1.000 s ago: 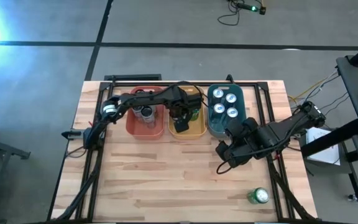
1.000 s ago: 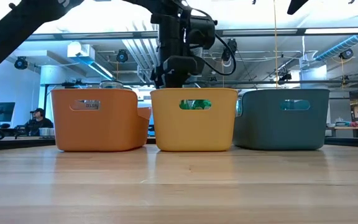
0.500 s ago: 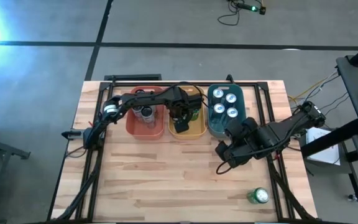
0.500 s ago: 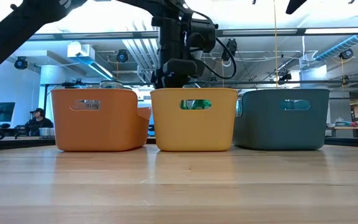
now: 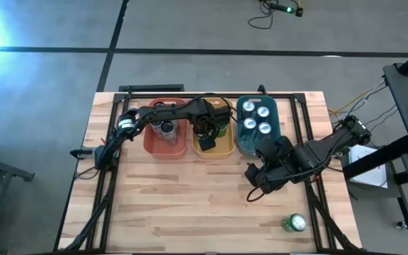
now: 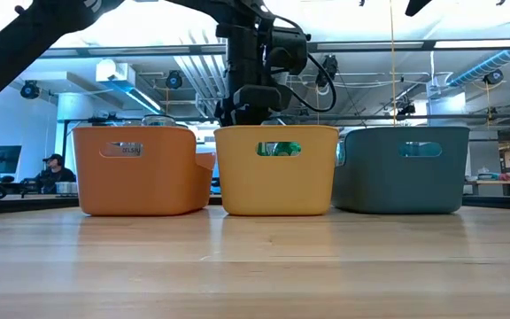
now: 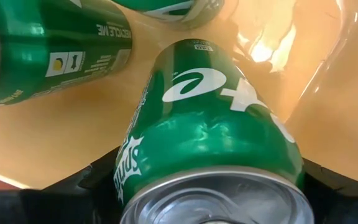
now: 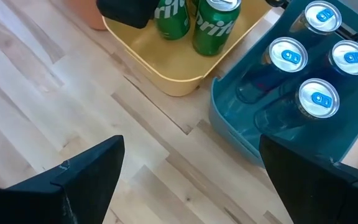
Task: Sort soda cans
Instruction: Put the green soda can into the yellow bin
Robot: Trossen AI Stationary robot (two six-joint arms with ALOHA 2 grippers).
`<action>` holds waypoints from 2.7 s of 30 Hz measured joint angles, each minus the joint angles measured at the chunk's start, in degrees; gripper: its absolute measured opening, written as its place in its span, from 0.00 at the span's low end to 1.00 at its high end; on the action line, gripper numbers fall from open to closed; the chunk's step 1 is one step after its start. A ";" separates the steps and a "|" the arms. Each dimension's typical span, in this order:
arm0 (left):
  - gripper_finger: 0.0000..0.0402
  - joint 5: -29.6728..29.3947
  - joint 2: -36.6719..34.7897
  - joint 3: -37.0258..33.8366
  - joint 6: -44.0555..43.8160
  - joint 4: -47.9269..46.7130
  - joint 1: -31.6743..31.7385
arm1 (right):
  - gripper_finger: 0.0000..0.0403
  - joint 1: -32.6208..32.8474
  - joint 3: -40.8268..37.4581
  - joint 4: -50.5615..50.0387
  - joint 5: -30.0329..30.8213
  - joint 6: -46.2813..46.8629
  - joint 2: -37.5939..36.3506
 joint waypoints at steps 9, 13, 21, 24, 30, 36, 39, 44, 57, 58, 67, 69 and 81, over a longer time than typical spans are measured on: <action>0.74 1.83 0.00 -0.01 -2.23 0.02 0.36 | 0.91 -0.01 -0.01 1.31 0.02 -1.10 0.00; 0.81 1.70 0.00 0.00 -2.29 0.33 0.39 | 0.91 0.09 -0.01 1.60 0.04 -0.84 0.00; 0.87 4.43 -0.85 0.00 -2.29 -2.61 0.44 | 0.91 0.34 0.00 2.22 0.59 -1.77 0.00; 0.86 4.81 -2.14 1.19 -2.27 -4.87 0.44 | 0.91 0.34 0.00 2.35 0.63 -3.21 0.00; 0.86 4.81 -6.15 6.66 -4.47 -5.09 -0.01 | 0.91 0.25 -0.22 3.17 4.49 -1.75 0.00; 0.86 4.83 -12.59 14.48 -6.58 -5.81 -2.79 | 0.91 -3.07 -3.98 9.83 0.80 -7.64 0.04; 0.86 4.42 -17.20 17.97 -8.56 -5.19 -5.21 | 0.91 -6.99 -5.23 15.44 -1.50 -12.71 0.04; 0.86 0.37 -28.36 14.36 -14.04 -0.43 -10.44 | 0.84 -17.19 -8.02 26.33 -7.68 -17.97 0.04; 0.86 -20.46 -38.64 11.63 -24.50 -0.35 -25.92 | 0.49 -30.76 -20.61 41.54 -11.95 -20.72 2.24; 0.86 -21.10 -38.52 11.61 -24.61 -0.29 -26.32 | 0.47 -30.99 -20.25 41.58 -12.31 -21.20 3.32; 0.86 -21.66 -36.49 11.58 -25.65 -0.21 -26.62 | 0.39 -32.83 -13.91 35.95 -13.38 -24.14 14.24; 0.86 -21.65 -36.40 11.58 -25.97 -0.20 -27.03 | 0.39 -33.45 -13.69 35.87 -13.16 -24.29 15.45; 0.86 -21.73 -36.20 11.58 -26.16 -0.22 -27.50 | 0.46 -34.43 -13.36 42.99 -17.09 -27.53 19.67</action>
